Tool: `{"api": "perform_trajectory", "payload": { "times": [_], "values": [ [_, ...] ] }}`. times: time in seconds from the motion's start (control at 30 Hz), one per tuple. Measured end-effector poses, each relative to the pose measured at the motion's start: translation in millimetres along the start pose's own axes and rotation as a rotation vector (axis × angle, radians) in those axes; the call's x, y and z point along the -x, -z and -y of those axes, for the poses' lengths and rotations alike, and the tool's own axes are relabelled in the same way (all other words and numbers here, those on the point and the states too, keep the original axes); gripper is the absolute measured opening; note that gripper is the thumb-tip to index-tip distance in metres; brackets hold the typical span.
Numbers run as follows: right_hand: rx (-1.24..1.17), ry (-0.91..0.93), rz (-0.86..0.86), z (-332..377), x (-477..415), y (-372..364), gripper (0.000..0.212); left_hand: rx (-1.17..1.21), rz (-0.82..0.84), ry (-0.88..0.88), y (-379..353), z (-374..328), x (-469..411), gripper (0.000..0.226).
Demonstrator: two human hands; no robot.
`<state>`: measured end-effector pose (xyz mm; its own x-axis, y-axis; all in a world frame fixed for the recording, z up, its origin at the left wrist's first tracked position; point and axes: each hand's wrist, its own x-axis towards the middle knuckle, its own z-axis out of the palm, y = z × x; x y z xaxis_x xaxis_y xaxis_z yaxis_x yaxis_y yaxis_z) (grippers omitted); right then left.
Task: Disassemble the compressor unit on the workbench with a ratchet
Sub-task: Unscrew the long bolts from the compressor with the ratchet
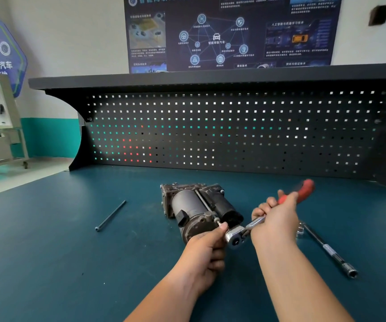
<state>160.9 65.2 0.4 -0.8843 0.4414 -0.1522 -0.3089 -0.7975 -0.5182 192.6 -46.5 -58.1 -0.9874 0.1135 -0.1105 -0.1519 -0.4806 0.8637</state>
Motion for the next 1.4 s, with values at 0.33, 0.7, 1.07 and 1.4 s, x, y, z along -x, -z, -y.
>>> {"api": "perform_trajectory", "payload": {
  "times": [0.33, 0.7, 1.07, 1.4],
  "values": [
    [0.729, 0.855, 0.99, -27.2, 54.5, -1.3, 0.021, -0.113, 0.001, -0.026, 4.4, 4.3, -6.7, 0.021],
    [0.379, 0.555, 0.595, -17.8, 43.4, -9.2, 0.021, -0.129, 0.024, -0.071, 1.8, 4.3, -3.4, 0.053],
    [0.093, 0.164, 0.097, -0.8, 14.3, -7.8, 0.025, -0.068, -0.018, -0.039, -1.1, 1.5, -0.4, 0.047],
    [0.721, 0.952, 0.97, -30.4, 59.5, -0.4, 0.014, -0.181, -0.023, -0.064, -1.3, 3.4, -0.7, 0.02]
  ]
}}
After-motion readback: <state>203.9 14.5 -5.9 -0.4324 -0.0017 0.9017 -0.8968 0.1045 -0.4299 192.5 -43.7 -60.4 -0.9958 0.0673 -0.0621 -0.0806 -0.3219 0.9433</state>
